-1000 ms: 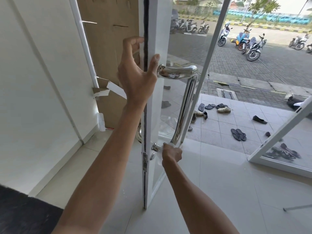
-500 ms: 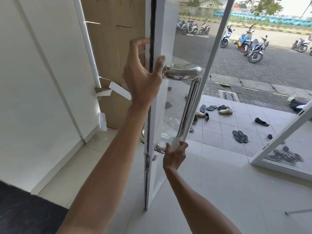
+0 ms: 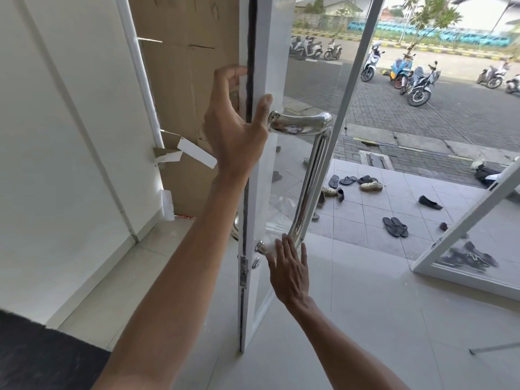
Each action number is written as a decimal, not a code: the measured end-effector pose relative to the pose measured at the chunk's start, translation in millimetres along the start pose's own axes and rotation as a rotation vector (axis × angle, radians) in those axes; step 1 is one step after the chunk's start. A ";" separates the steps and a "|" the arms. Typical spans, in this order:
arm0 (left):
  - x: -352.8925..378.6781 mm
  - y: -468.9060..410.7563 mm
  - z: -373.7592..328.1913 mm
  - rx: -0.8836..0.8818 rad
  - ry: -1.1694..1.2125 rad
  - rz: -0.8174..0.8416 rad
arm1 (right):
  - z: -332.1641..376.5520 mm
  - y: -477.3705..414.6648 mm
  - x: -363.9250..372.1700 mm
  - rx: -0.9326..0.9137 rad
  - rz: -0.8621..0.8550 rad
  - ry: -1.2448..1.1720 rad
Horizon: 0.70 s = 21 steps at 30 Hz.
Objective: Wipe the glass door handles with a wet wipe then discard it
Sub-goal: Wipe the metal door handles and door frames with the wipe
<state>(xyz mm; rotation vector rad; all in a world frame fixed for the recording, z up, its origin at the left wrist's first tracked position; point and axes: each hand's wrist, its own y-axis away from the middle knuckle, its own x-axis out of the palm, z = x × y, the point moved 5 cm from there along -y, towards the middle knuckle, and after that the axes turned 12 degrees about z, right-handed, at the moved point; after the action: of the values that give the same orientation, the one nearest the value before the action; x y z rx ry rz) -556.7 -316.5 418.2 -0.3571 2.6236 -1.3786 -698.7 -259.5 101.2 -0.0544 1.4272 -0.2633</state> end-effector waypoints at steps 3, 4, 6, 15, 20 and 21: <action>0.2 -0.7 0.5 -0.001 0.000 0.005 | 27.7 5.3 5.0 -0.077 0.027 -0.020; -0.1 -1.2 0.7 -0.001 -0.006 0.005 | 35.5 6.1 4.5 -0.098 0.040 -0.025; -1.1 -1.9 0.9 0.005 -0.011 0.008 | 42.1 4.7 -0.3 -0.120 0.057 -0.028; -2.5 -3.5 2.5 -0.006 0.026 0.017 | -2.1 -13.4 -16.0 -0.144 -0.022 0.188; -0.4 -2.6 4.7 -0.017 0.014 0.023 | 31.5 -23.9 -22.8 -0.152 0.019 0.161; 0.7 -2.7 5.7 -0.019 0.014 0.027 | 37.5 -24.6 -24.3 -0.148 0.020 0.141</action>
<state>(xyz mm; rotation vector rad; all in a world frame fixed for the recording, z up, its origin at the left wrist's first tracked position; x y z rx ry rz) -555.6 -322.6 417.2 -0.3142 2.6445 -1.3537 -668.4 -282.7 135.1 -0.1451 1.5848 -0.1471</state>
